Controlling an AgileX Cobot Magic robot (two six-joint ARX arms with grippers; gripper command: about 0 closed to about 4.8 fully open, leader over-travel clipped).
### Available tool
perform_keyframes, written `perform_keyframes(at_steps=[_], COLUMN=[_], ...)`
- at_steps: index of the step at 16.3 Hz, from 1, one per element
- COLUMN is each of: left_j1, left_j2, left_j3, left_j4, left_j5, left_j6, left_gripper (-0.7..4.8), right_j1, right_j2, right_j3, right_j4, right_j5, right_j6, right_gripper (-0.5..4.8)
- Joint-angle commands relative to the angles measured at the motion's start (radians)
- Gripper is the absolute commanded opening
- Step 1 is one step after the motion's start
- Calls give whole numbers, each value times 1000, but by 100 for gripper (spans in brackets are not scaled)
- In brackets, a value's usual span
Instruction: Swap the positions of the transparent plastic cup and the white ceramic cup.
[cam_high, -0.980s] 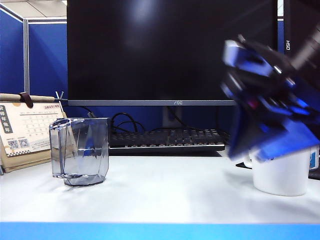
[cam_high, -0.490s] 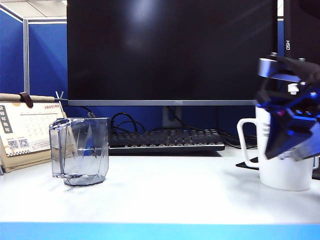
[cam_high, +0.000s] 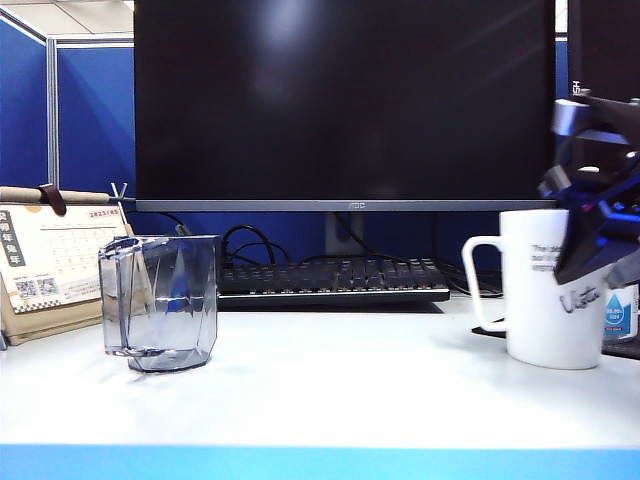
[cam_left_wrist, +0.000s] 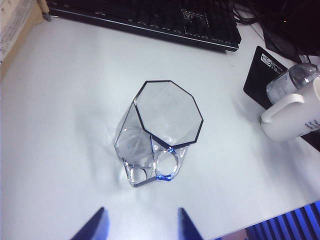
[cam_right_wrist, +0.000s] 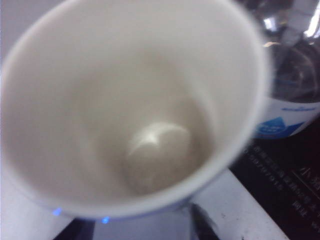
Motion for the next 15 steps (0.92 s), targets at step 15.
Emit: perform_keyframes(at_steps=[15], left_j1=[-41], left_j2=[1], left_j3=[-241], left_j4=[216], left_j5=[106], left_j6=[-143], left_gripper=[188], right_j1=[229], right_j2=[42], right_j3=[5], right_j4=[295], right_j5=[-111], right_j6=[160], right_gripper=[244])
